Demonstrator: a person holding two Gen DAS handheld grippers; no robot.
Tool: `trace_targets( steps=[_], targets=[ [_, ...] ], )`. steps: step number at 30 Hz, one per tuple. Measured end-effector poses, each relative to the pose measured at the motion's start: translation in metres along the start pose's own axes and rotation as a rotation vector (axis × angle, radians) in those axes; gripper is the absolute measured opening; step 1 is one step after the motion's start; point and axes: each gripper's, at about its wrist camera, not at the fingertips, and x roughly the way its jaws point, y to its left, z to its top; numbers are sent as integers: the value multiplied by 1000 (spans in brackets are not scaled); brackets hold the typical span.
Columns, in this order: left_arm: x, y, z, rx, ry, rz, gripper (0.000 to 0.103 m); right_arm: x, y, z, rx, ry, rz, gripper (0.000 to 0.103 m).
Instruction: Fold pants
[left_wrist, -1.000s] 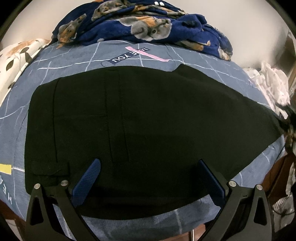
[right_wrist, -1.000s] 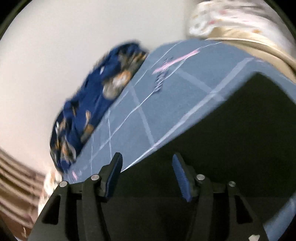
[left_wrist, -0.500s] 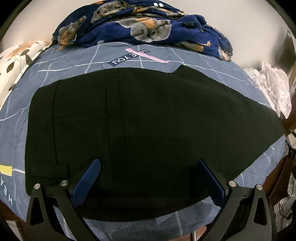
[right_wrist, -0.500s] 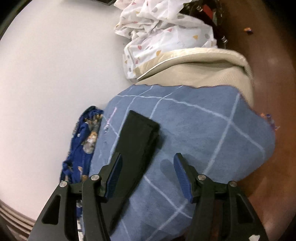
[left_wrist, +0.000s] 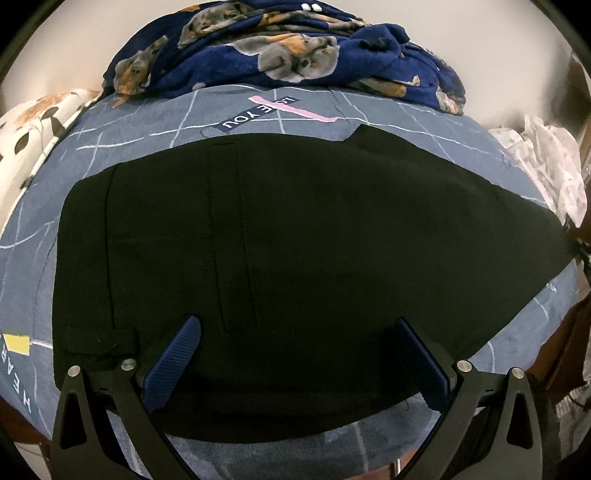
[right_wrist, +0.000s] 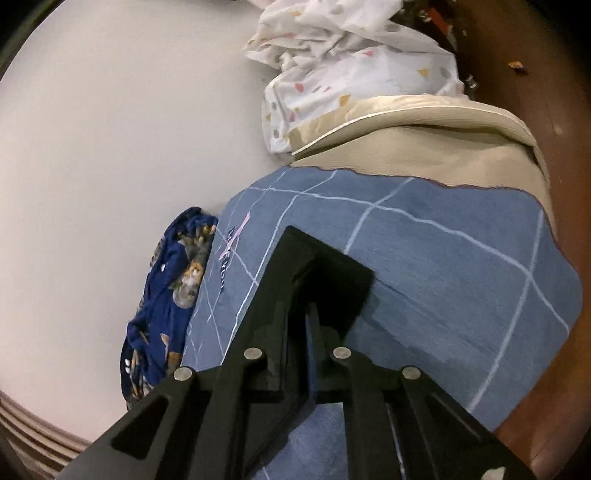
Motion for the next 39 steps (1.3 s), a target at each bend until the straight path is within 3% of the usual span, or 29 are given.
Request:
trace_targets(
  steps=[4,8,11,13,15,19,25,28,34,39],
  targets=[
    [1,0,0,10,-3,6,103,6,10,7,-20,4,2,9],
    [1,1,0,1,-7,2,103,1,29,14,-16,-31,117,8],
    [1,1,0,3,-7,5,103,-2,27,16,-35,-45,81,8],
    [1,0,1,6,-8,6,103,7,7,14,-22,-9,-2,8],
    [2,0,1,12,-10,10,103,13,-14,10,11,14,-32,8],
    [3,-2,1,20,-12,18,103,14,-26,9,64,4,-10,8],
    [3,-5,0,21,-18,33,103,27,30,28,-26,11,65,8],
    [3,-5,-1,16,-19,37,103,20,57,32,-113,-33,111,8],
    [4,-7,-2,29,-29,45,103,21,-28,27,64,-33,-12,7],
    [3,-7,-2,26,-28,47,103,23,-33,25,70,-26,64,7]
  ],
)
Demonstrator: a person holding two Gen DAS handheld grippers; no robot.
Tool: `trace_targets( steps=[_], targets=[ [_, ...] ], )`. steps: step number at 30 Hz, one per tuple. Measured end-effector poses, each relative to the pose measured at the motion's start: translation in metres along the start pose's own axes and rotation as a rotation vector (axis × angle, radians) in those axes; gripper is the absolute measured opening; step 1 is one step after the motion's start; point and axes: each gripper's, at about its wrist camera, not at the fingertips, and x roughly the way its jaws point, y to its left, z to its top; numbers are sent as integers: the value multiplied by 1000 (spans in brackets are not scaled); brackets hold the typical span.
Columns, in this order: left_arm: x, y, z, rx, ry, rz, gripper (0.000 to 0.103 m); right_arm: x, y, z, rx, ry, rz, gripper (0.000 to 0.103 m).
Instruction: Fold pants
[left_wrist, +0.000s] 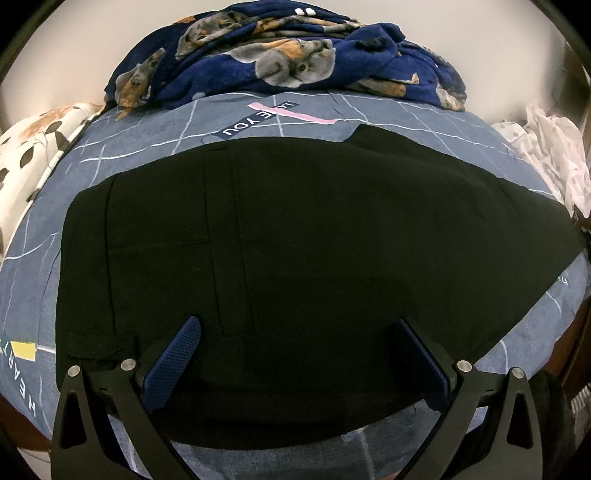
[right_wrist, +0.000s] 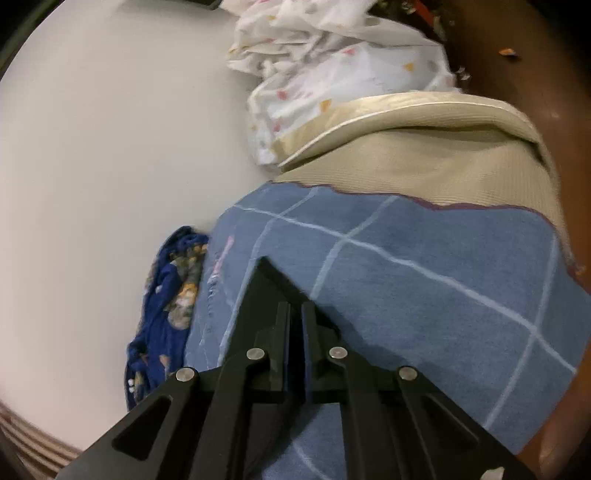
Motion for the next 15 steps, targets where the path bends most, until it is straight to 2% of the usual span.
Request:
trace_targets(
  steps=[2,5,8,10,13,15],
  targets=[
    [0,0,-1,0,-3,0,103,-2,0,3,13,-4,0,10],
    [0,0,-1,2,-3,1,103,-13,-10,11,65,-61,-12,10],
    [-1,0,0,-7,-2,-14,103,-34,-13,11,82,-95,21,11],
    [-6,5,2,-33,-16,-56,103,-40,-2,3,30,-60,47,11],
    [-16,19,5,-126,-40,-138,103,-41,22,-24,-91,45,57,13],
    [-26,31,8,-200,-63,-191,103,-37,37,-51,-152,120,74,19]
  ],
)
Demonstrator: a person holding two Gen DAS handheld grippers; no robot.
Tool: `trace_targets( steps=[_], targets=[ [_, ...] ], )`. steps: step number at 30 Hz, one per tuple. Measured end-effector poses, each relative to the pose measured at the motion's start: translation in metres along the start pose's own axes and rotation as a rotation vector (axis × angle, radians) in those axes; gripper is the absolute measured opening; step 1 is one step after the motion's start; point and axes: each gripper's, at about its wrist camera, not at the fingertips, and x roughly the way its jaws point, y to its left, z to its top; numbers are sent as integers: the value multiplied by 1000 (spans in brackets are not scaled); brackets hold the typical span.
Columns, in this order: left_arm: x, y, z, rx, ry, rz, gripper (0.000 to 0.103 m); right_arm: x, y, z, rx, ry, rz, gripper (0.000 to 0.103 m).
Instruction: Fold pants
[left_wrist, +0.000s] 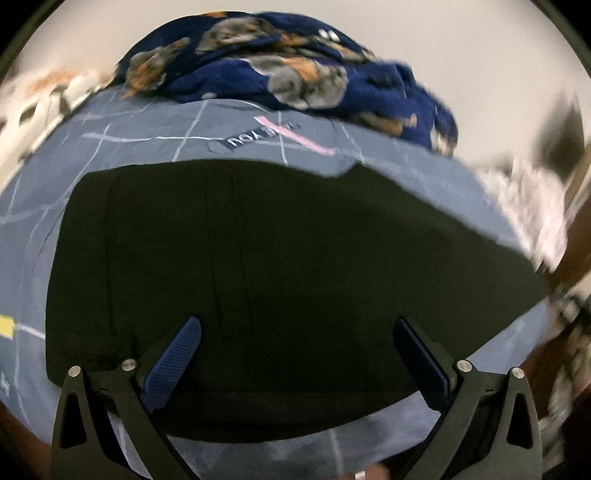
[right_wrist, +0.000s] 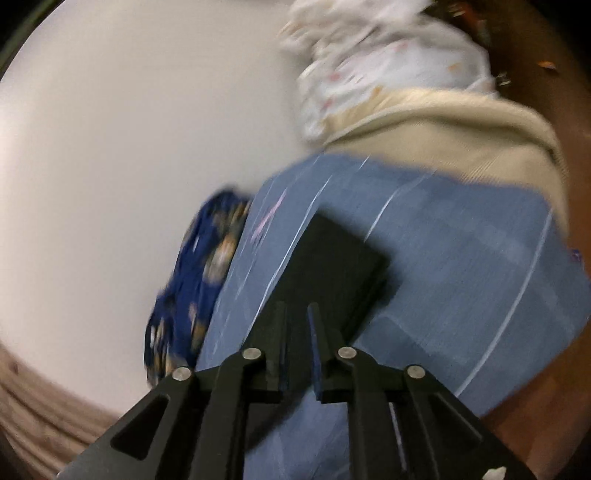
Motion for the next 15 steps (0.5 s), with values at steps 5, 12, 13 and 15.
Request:
trace_targets(
  steps=[5,12,13,15],
  targets=[
    [-30,13,9,-64,-35,-81,103,28,38,-55,-80,117,46,41],
    [-90,60,17,-59,-136,91,103,73,103,-124,-181,293,136,43],
    [-95,70,18,-67,-139,125,103,76,111,-132,-198,315,142,44],
    [-108,95,17,-97,-134,188,103,84,128,-147,-236,364,150,45]
  ],
)
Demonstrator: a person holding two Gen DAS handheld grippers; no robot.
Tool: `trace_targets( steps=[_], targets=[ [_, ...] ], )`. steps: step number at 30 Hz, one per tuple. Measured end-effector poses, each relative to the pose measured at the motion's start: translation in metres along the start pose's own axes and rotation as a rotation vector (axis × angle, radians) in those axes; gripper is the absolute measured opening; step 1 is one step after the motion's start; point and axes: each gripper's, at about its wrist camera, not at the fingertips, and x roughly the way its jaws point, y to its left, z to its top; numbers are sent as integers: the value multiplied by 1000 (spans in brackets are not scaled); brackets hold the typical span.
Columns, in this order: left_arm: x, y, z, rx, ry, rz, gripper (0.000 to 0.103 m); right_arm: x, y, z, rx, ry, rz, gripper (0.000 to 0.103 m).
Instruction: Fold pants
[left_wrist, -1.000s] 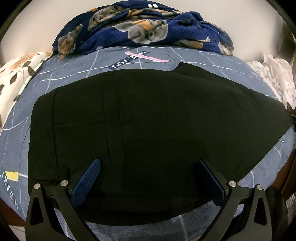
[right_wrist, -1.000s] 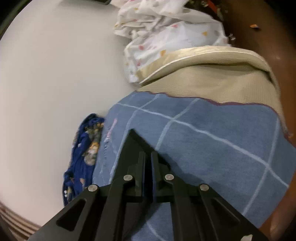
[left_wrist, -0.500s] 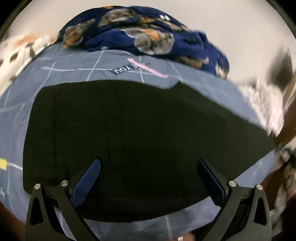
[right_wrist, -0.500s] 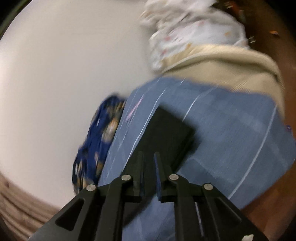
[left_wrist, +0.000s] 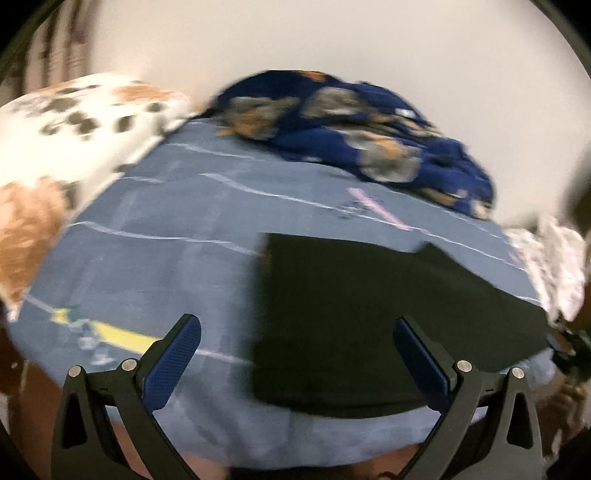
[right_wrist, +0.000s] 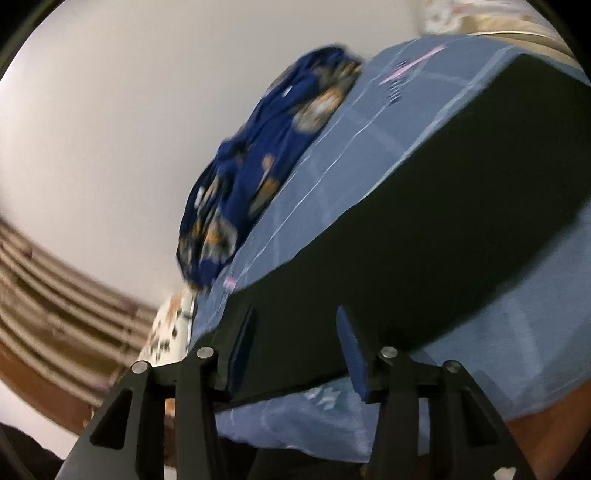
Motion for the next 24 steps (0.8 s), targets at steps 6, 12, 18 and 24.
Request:
trace_targets(
  steps=[6,12,18,24],
  targets=[
    [-12,39,-4,-65,20,-54,103,36,49,-15,-82,109,13,53],
    [-3,26,-9,-15,59,-149,102,100,93,-41,-131,269,87,53],
    [-8,-6,1,63,-11,-212,101,174,145,-79,-232,412,122,53],
    [23,-58,1,182,25,-274,101,240,165,-82,-235,427,119,53]
  ],
)
